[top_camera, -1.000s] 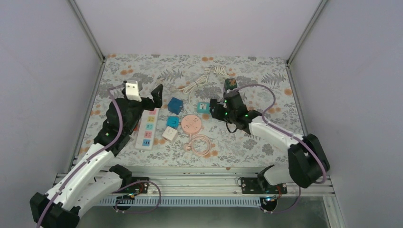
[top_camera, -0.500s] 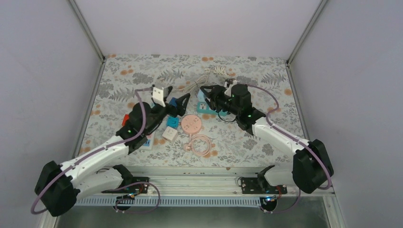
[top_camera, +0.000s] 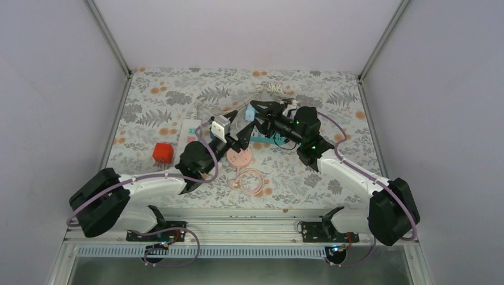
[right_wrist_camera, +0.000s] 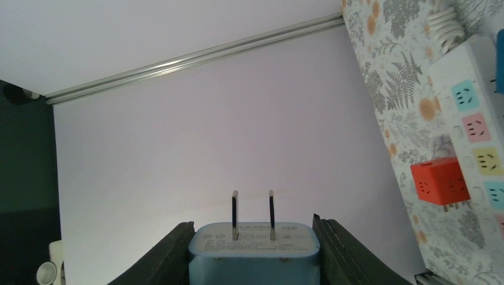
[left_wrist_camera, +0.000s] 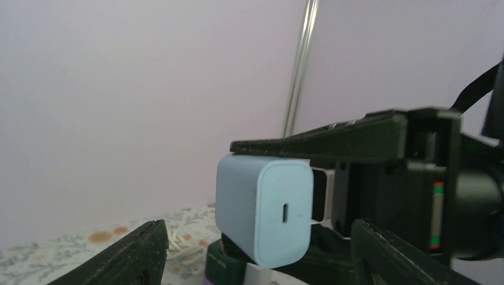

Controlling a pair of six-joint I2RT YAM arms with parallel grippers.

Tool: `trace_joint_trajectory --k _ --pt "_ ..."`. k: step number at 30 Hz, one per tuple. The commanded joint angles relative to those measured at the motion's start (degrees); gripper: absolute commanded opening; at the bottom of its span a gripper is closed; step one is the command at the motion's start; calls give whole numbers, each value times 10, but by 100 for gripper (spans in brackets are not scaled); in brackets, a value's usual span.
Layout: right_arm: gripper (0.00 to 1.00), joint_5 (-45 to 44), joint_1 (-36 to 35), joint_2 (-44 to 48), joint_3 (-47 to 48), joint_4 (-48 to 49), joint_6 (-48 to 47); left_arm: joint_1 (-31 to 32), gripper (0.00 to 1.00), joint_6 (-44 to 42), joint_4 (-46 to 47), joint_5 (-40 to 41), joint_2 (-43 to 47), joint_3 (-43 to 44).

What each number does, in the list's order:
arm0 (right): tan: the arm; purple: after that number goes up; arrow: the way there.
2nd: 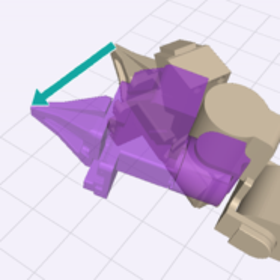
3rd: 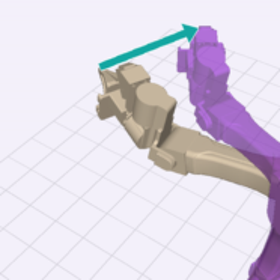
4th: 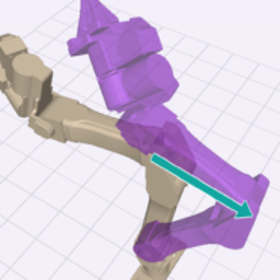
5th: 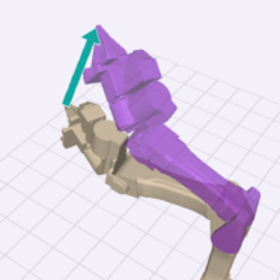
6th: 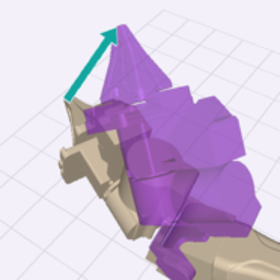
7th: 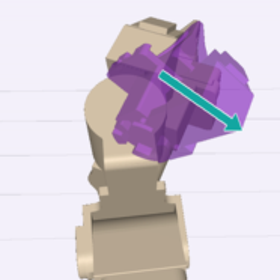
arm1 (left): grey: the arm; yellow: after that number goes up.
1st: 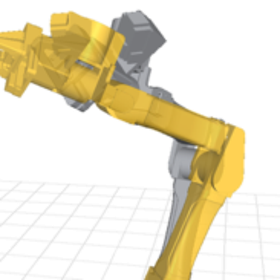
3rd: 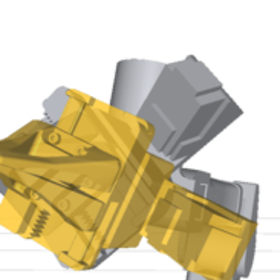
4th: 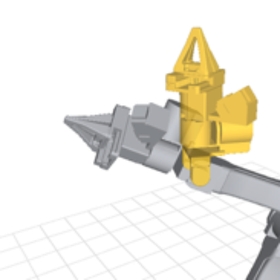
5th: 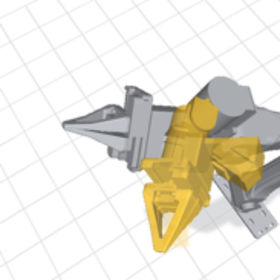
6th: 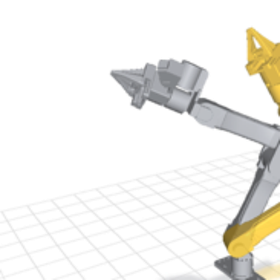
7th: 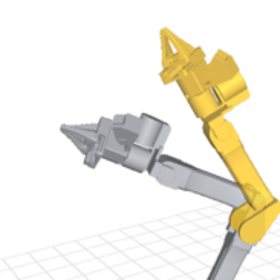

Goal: Insert the plug

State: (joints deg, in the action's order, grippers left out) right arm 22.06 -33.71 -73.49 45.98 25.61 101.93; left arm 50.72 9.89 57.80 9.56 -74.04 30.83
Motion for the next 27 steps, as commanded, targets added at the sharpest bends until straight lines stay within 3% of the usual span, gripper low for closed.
trace_joint_trajectory --k 1,6,11,16,20,24,27 --pt "25 16 -4 8 5 35 28 6 73 -58 107 22 -36 17" --pt "25 20 -5 16 12 23 22 7 60 -83 121 39 -53 23" --pt "25 28 -5 12 13 23 29 8 71 -112 127 27 -71 36" --pt "25 25 -5 11 18 16 28 9 69 -119 100 23 -86 57" --pt "26 19 -5 10 19 13 31 10 57 -106 38 39 -94 88" --pt "25 19 -5 6 21 15 32 10 50 -99 41 53 -95 75" --pt "25 19 -5 5 19 13 34 12 34 -99 36 63 -91 69"
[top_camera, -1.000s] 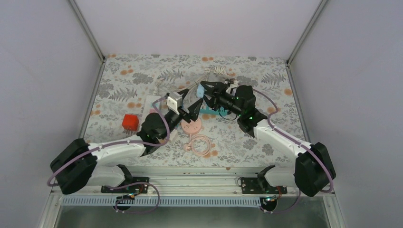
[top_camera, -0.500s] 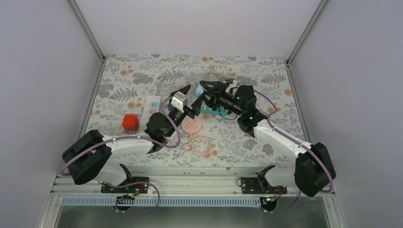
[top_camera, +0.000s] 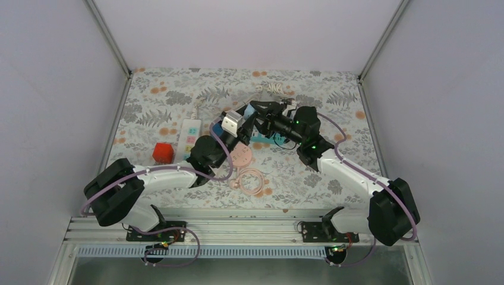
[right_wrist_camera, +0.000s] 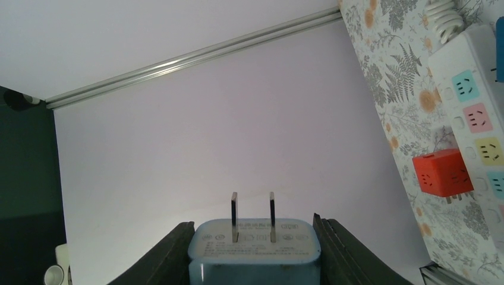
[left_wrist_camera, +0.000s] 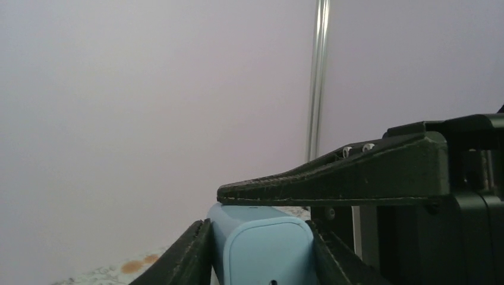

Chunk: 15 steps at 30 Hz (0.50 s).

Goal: Insert the plug

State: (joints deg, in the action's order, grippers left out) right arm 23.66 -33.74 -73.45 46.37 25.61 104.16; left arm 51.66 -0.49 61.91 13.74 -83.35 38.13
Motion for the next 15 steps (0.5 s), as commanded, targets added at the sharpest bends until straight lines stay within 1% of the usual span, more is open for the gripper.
trace_joint_trajectory --k 1,2,3,4,7,8,9,12,14,15 --pt "25 2 -5 5 15 13 10 3 28 5 -14 27 4 -3" --pt "26 0 -5 7 15 10 6 4 24 4 -24 33 7 -2" --pt "29 -2 -5 9 17 6 3 5 21 1 -32 36 11 -2" --pt "34 -5 -5 12 15 -1 -2 5 18 -5 -40 38 15 -3" --pt "65 -20 -5 27 18 -43 -33 5 12 -31 -84 37 35 -2" --pt "74 -28 -5 33 19 -59 -50 5 10 -40 -106 35 42 0" --pt "80 -34 -3 40 17 -78 -68 5 9 -50 -129 30 50 6" --pt "92 -67 2 74 6 -132 -140 -2 7 -72 -222 1 74 25" --pt "98 -90 10 101 -6 -177 -196 -20 7 -91 -302 -62 81 51" --pt "99 -96 18 115 -14 -188 -231 -33 7 -98 -356 -121 80 70"
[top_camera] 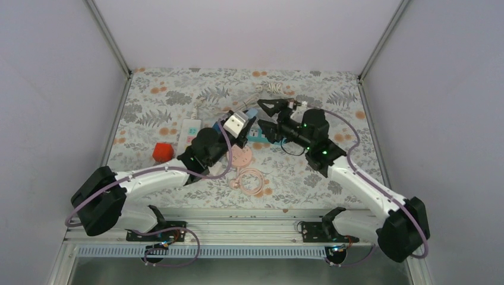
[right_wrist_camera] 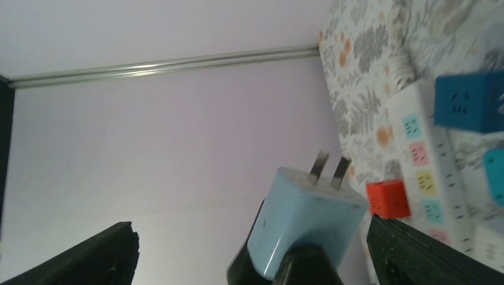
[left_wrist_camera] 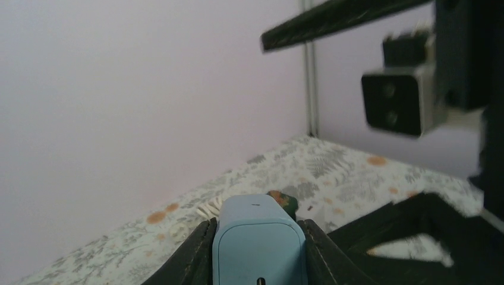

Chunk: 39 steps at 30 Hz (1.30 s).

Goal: Insert the plug

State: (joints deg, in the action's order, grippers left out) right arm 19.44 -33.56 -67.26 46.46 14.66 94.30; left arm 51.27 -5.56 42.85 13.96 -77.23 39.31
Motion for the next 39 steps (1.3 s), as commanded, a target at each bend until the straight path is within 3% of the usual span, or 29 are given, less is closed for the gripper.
trace_joint_trajectory --k 1,5,8,11,19,24,30,35,39 --pt "100 -55 26 69 -26 -86 -164 -45 7 -58 -217 -181 16 78" --pt "100 -46 71 116 -33 -156 -345 -90 9 -127 -380 -323 -6 148" --pt "100 -62 105 134 -13 -234 -448 -106 10 -188 -445 -384 -19 187" --pt "100 -54 146 143 -11 -269 -509 -112 14 -251 -486 -386 -39 220" --pt "100 -33 220 159 -40 -291 -577 -112 11 -437 -654 -316 -130 355" --pt "100 0 240 158 -54 -283 -594 -116 6 -523 -640 -271 -155 355" --pt "100 -25 250 147 -73 -289 -598 -131 5 -553 -717 -297 -248 440" --pt "100 -87 250 104 -82 -311 -628 -159 8 -521 -763 -342 -341 548" --pt "100 -66 250 79 -88 -305 -625 -171 8 -547 -811 -369 -389 588"
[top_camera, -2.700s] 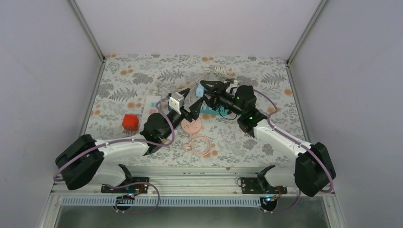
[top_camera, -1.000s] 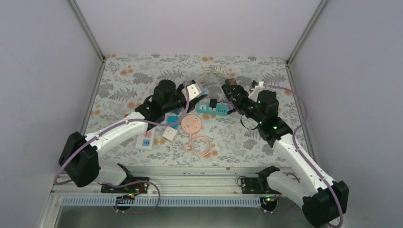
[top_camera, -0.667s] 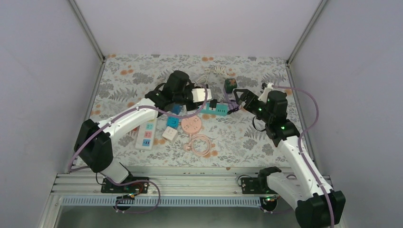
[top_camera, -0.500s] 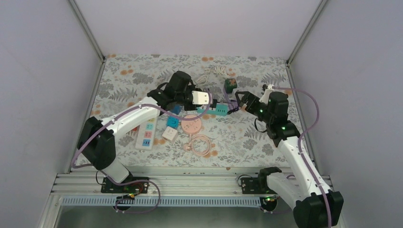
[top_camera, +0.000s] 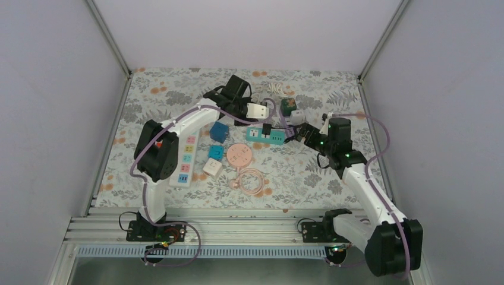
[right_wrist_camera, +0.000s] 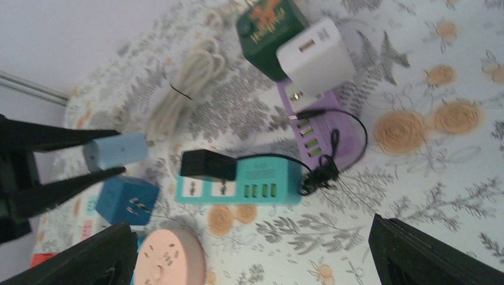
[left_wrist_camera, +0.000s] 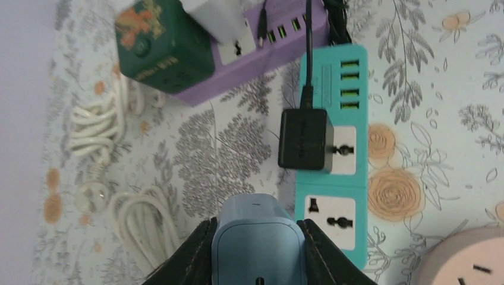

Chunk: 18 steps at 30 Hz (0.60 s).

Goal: Insert the plug

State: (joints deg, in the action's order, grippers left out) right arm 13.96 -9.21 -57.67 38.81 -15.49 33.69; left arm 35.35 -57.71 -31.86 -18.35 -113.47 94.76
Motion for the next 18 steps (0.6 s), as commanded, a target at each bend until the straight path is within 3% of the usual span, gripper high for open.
trace_joint_trajectory --k 1,8,18 --pt "100 -8 6 -21 -11 -2 -16 -14 8 -39 -73 -49 -34 39" --pt "100 -30 6 -8 -20 13 14 -19 8 -85 -203 -102 -99 143" --pt "100 -25 6 3 -46 40 39 -21 8 -120 -202 -89 -126 159"
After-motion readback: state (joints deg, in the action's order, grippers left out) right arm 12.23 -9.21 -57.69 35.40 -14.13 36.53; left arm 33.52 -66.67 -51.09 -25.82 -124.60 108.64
